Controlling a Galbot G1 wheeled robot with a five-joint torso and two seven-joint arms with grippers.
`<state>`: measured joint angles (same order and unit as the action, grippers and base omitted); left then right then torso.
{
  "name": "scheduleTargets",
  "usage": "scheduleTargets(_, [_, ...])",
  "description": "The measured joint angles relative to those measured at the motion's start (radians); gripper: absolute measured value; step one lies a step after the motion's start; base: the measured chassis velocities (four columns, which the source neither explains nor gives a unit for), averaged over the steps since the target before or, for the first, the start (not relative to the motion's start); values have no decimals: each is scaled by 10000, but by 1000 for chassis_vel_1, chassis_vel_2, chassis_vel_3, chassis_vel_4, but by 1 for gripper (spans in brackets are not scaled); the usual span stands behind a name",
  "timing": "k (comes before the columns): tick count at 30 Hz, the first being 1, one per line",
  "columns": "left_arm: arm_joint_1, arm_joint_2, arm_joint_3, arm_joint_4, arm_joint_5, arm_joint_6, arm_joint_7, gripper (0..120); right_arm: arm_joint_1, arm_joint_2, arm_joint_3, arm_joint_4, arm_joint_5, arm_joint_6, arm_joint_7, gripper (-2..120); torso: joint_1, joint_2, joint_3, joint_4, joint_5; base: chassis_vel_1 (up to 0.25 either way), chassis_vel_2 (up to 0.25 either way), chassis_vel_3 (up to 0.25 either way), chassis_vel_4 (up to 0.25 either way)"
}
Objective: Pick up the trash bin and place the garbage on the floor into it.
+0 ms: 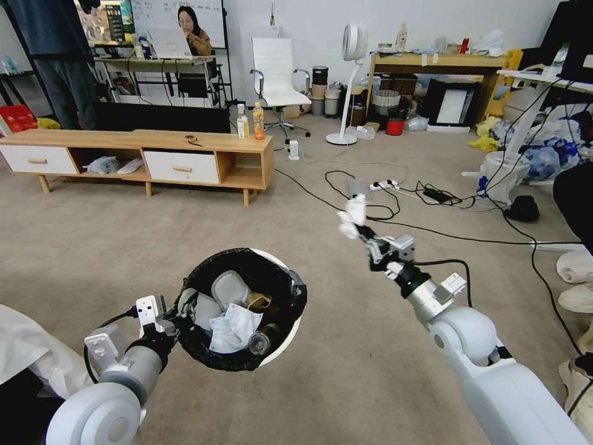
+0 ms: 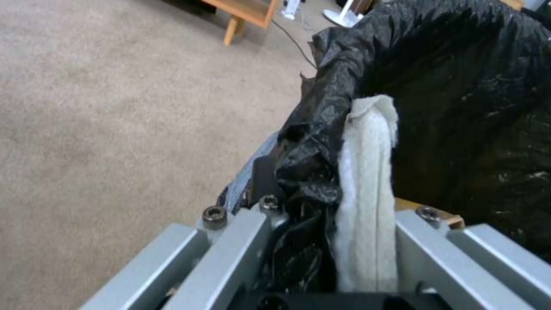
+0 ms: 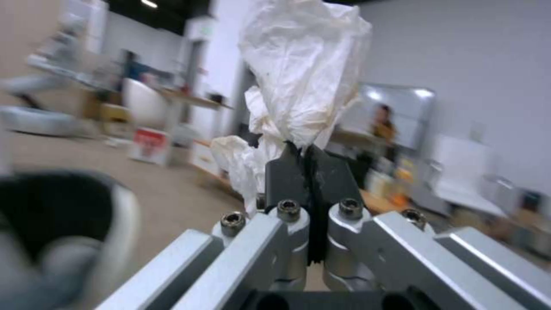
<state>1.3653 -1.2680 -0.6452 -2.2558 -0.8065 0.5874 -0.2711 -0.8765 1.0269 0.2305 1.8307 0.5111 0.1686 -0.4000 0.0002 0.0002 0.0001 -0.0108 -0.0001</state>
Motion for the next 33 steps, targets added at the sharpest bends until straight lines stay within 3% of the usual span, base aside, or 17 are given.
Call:
scheduleTargets(14, [5,-21,-42,43,29,4,3,6,954,-515,-2349,551,885,25,-253,0,0,-1,0,-1,1,0,0,0,0])
scheduleTargets(21, [-99,-51,8,122,29,4,9,6,1459,-376,-3430,282,926,-18,-258,0,0,-1,0,-1,0,0,0,0,0])
scheduleTargets(33, [-109,-56,28,161,30,4,11,6,1610,-281,-4191,-71,926,-147,-181,0,0,-1,1,-1,0,0,0,0,0])
